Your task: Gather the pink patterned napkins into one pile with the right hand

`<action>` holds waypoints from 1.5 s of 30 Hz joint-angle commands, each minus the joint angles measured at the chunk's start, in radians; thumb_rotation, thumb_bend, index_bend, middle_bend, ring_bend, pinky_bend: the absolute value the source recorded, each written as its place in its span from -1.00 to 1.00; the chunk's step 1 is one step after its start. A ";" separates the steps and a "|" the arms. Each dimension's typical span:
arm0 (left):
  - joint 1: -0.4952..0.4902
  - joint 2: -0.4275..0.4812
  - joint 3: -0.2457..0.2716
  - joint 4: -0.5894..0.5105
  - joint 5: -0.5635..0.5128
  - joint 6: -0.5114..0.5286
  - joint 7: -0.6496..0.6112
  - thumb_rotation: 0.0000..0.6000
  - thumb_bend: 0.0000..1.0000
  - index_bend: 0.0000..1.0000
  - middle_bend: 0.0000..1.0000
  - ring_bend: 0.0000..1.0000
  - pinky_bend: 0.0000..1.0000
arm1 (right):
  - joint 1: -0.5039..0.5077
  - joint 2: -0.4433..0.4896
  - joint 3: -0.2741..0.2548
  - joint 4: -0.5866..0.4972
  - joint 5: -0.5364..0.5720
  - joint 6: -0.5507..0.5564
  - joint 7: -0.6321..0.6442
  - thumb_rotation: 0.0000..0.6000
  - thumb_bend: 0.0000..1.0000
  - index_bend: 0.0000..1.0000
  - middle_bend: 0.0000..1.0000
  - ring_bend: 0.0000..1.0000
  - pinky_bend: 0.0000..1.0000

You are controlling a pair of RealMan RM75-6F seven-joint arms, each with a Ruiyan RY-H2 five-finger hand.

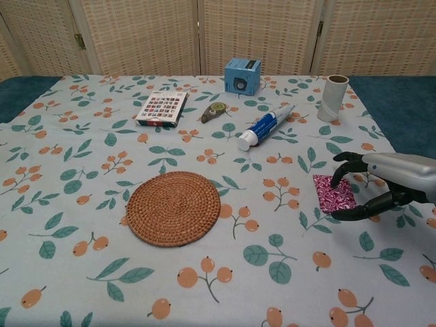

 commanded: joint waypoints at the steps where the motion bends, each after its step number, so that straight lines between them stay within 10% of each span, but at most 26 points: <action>1: 0.000 0.000 0.001 -0.001 0.002 0.000 0.001 1.00 -0.59 -0.49 -0.75 -0.62 -1.00 | 0.002 0.002 -0.010 -0.004 0.001 -0.004 -0.007 -0.12 -0.76 -0.48 -0.92 -1.00 -1.00; 21: 0.000 0.002 0.002 -0.015 0.008 0.002 0.017 1.00 -0.59 -0.50 -0.75 -0.62 -1.00 | -0.057 0.096 -0.149 -0.175 -0.179 0.046 0.030 -0.13 -0.76 -0.45 -0.92 -1.00 -1.00; 45: 0.005 0.003 0.006 -0.020 0.012 0.006 0.018 1.00 -0.59 -0.50 -0.75 -0.62 -1.00 | -0.022 0.049 -0.080 -0.077 -0.130 0.021 0.033 -0.15 -0.76 -0.45 -0.91 -1.00 -1.00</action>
